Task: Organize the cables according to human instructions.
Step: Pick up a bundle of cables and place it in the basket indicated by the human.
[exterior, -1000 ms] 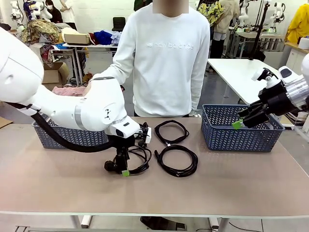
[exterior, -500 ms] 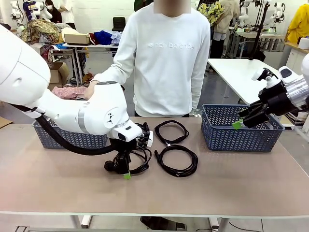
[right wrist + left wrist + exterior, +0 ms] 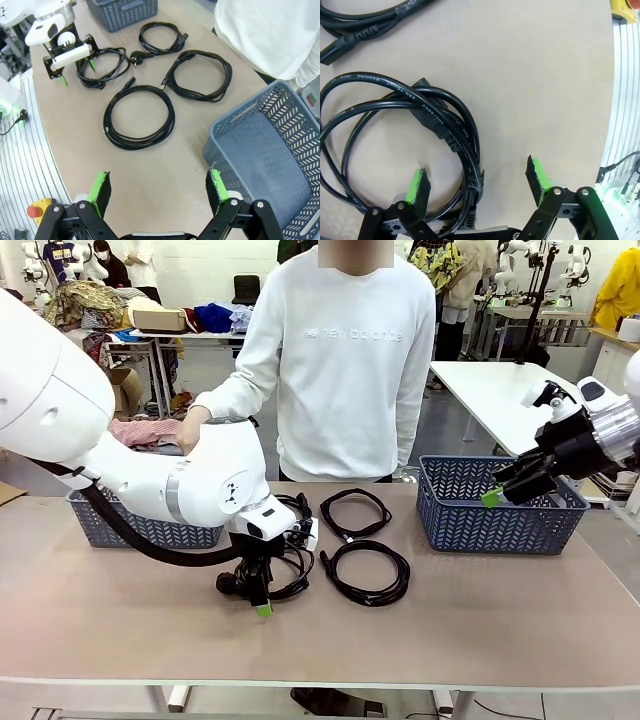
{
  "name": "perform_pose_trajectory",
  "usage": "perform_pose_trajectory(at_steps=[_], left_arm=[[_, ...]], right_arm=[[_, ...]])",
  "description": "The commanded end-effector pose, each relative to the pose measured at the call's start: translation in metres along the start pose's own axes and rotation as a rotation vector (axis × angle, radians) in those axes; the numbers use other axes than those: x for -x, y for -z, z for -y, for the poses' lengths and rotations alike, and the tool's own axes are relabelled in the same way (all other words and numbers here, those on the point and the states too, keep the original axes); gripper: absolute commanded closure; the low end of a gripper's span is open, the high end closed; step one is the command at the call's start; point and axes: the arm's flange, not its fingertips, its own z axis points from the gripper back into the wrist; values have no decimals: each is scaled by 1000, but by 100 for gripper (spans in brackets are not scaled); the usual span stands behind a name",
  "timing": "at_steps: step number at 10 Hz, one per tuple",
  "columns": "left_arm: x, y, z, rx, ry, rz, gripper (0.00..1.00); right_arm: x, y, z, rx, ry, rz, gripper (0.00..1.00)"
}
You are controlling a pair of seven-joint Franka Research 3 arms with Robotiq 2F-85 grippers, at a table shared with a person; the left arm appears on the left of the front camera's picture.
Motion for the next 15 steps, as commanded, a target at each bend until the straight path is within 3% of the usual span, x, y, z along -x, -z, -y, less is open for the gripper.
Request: perform_pose_trajectory(at_steps=[1,4,5,14,15], left_arm=[[-2,3,-2,-30,-8,-24,0],[-3,5,-3,-24,7,-34,0],[-3,5,-4,-32,21,-37,7],[-1,2,-3,-31,24,-37,95],[-1,1,-3,-22,29,-41,100]], right_arm=[[0,2,4,-14,-21,27,0],[0,2,4,-14,-21,27,0],[0,2,4,-14,-21,27,0],[0,2,4,-14,-21,27,0],[0,2,4,-14,-21,27,0]])
